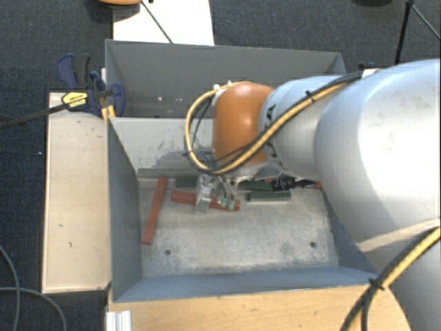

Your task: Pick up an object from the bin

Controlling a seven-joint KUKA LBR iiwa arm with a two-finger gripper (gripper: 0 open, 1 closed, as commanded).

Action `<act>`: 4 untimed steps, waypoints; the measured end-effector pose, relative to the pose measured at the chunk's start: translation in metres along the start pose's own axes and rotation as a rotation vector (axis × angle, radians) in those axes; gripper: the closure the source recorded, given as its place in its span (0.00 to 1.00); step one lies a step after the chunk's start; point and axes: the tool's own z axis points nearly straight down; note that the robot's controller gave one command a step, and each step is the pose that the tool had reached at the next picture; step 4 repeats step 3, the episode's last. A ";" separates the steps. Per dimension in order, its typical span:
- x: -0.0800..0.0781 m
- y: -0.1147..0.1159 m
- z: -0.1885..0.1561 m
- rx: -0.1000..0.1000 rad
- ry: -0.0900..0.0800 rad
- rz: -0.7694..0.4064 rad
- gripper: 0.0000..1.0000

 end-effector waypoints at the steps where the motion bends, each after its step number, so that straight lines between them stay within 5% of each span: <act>1: 0.000 0.000 0.000 0.000 0.000 0.000 1.00; 2: 0.002 -0.011 -0.040 0.001 0.003 -0.004 1.00; 3: 0.020 -0.013 -0.172 0.000 -0.002 -0.024 1.00; 4: 0.020 -0.013 -0.172 0.000 -0.002 -0.024 1.00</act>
Offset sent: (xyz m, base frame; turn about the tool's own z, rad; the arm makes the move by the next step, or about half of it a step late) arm -0.0038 -0.0154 0.0591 -0.0065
